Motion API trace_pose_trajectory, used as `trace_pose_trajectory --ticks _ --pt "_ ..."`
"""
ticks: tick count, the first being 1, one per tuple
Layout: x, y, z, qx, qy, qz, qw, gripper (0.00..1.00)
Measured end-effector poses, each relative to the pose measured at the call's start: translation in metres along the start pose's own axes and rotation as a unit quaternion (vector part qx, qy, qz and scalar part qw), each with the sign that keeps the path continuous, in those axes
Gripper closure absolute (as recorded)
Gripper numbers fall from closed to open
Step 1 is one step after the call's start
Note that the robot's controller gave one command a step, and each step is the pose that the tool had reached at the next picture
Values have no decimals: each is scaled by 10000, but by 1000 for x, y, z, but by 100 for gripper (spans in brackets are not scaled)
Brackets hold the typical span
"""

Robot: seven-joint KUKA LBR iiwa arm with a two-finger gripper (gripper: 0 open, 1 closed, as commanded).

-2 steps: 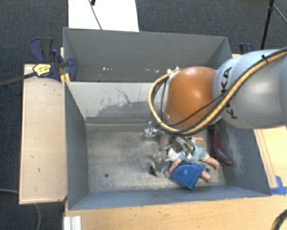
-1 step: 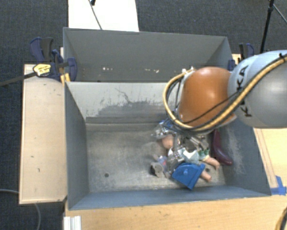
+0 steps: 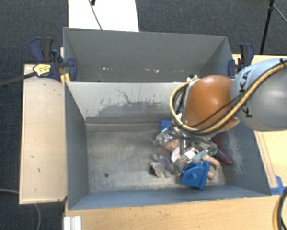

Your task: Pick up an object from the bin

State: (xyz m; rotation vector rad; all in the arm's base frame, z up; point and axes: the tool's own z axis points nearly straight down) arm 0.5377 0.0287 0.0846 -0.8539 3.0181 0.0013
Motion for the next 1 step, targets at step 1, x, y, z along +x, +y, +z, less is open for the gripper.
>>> trace_pose_trajectory --ticks 1 --pt "51 6 12 5 -17 1528 9883 100"
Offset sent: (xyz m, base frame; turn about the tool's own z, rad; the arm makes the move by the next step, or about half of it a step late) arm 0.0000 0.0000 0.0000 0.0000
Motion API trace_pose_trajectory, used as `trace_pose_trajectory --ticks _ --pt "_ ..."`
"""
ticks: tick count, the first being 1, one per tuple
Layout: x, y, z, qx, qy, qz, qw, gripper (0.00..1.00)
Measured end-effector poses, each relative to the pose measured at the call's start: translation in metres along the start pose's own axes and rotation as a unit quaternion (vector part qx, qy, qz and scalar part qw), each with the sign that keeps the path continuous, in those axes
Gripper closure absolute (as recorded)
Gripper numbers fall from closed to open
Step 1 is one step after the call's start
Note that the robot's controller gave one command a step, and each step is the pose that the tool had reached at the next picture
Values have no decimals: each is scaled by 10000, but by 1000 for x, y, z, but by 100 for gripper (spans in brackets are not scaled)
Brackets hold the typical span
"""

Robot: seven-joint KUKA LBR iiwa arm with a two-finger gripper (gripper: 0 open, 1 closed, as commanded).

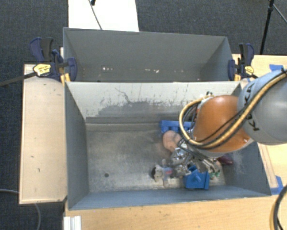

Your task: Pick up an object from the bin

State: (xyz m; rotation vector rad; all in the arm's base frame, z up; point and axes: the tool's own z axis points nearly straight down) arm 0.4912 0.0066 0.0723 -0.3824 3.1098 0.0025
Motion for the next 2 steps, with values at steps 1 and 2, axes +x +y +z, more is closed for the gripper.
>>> trace_pose_trajectory --ticks 1,2 --pt "0 0 0 0 0 4 10000 100" --pt "1 0 -4 -4 26 5 10000 100"
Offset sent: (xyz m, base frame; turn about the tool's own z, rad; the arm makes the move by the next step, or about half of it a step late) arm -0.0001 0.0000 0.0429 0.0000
